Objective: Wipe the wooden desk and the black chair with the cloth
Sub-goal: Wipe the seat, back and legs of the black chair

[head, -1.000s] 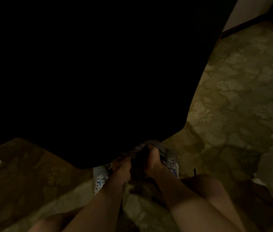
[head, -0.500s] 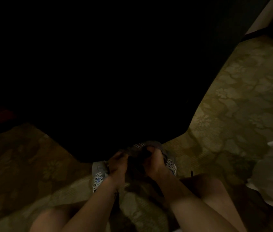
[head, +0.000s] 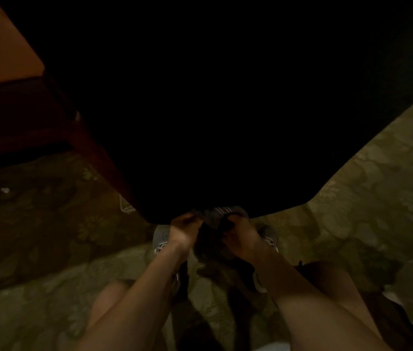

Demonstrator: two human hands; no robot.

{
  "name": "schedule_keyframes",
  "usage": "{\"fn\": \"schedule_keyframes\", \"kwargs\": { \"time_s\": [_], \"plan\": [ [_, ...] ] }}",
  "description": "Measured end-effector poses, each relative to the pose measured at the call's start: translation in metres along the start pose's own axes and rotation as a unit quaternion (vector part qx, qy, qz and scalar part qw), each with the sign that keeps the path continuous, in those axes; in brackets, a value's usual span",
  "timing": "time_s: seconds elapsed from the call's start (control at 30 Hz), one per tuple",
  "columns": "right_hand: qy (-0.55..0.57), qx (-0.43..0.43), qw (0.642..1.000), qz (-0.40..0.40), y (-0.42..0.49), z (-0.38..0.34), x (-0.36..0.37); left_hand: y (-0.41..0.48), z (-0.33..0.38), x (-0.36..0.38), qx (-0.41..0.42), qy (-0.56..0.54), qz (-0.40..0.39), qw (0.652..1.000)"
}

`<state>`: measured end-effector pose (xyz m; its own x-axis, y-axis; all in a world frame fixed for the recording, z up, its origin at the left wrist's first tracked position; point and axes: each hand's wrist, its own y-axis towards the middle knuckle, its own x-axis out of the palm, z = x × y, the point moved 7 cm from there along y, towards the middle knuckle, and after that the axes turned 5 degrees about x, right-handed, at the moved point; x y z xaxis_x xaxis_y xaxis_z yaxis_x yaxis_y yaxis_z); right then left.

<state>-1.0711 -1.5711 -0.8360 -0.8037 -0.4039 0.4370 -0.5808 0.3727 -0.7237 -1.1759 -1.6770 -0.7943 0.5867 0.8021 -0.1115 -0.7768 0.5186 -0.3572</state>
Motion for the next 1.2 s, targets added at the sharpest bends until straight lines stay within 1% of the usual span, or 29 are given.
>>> {"fn": "schedule_keyframes", "kwargs": {
  "time_s": [0.07,0.13,0.23,0.33,0.4,0.47,0.57,0.6,0.67,0.73,0.8,0.87,0.97,1.07,1.13,1.2],
  "plan": [
    [-0.004,-0.016,1.0,0.016,0.007,0.004,0.001,-0.001,0.002,0.002,-0.003,0.001,0.004,1.0],
    [-0.001,-0.014,1.0,0.019,0.018,0.012,-0.002,-0.002,0.004,0.004,-0.002,0.013,0.004,1.0],
    [0.0,0.006,1.0,0.019,0.011,0.011,0.005,-0.005,0.001,0.002,-0.014,-0.009,0.014,1.0],
    [-0.044,0.018,0.999,0.016,0.0,0.009,0.015,-0.01,0.003,-0.01,-0.04,-0.064,0.048,0.996],
    [-0.075,0.013,0.997,0.016,-0.004,0.008,0.017,-0.011,0.005,-0.019,-0.041,-0.084,0.058,0.994],
    [-0.099,0.002,0.995,-0.005,-0.006,0.01,0.026,-0.011,0.004,-0.029,-0.043,-0.102,0.069,0.992],
    [-0.149,-0.01,0.989,-0.003,-0.009,0.014,0.039,-0.011,0.005,-0.042,-0.041,-0.128,0.091,0.987],
    [-0.168,-0.023,0.986,0.004,-0.008,0.013,0.042,-0.012,0.008,-0.046,-0.035,-0.127,0.097,0.986],
    [-0.244,-0.053,0.968,0.038,0.001,0.015,0.041,-0.014,0.013,-0.055,-0.013,-0.128,0.111,0.986],
    [-0.298,-0.081,0.95,0.043,0.02,0.02,0.034,-0.014,0.015,-0.064,0.001,-0.151,0.124,0.981],
    [-0.307,-0.102,0.946,0.008,0.011,0.021,0.049,-0.014,0.017,-0.073,0.002,-0.202,0.14,0.969],
    [-0.328,-0.127,0.936,-0.005,-0.024,0.011,0.076,-0.013,0.019,-0.079,0.005,-0.249,0.151,0.957],
    [-0.34,-0.169,0.925,-0.008,-0.032,0.006,0.085,-0.015,0.024,-0.082,0.013,-0.285,0.176,0.942],
    [-0.341,-0.21,0.916,-0.007,-0.041,0.001,0.093,-0.016,0.027,-0.083,0.008,-0.289,0.179,0.94],
    [-0.332,-0.245,0.911,0.009,-0.045,-0.004,0.091,-0.015,0.026,-0.084,0.016,-0.266,0.171,0.949],
    [-0.335,-0.261,0.905,0.016,-0.047,-0.01,0.083,-0.015,0.027,-0.083,0.027,-0.242,0.157,0.957]
  ]
}}
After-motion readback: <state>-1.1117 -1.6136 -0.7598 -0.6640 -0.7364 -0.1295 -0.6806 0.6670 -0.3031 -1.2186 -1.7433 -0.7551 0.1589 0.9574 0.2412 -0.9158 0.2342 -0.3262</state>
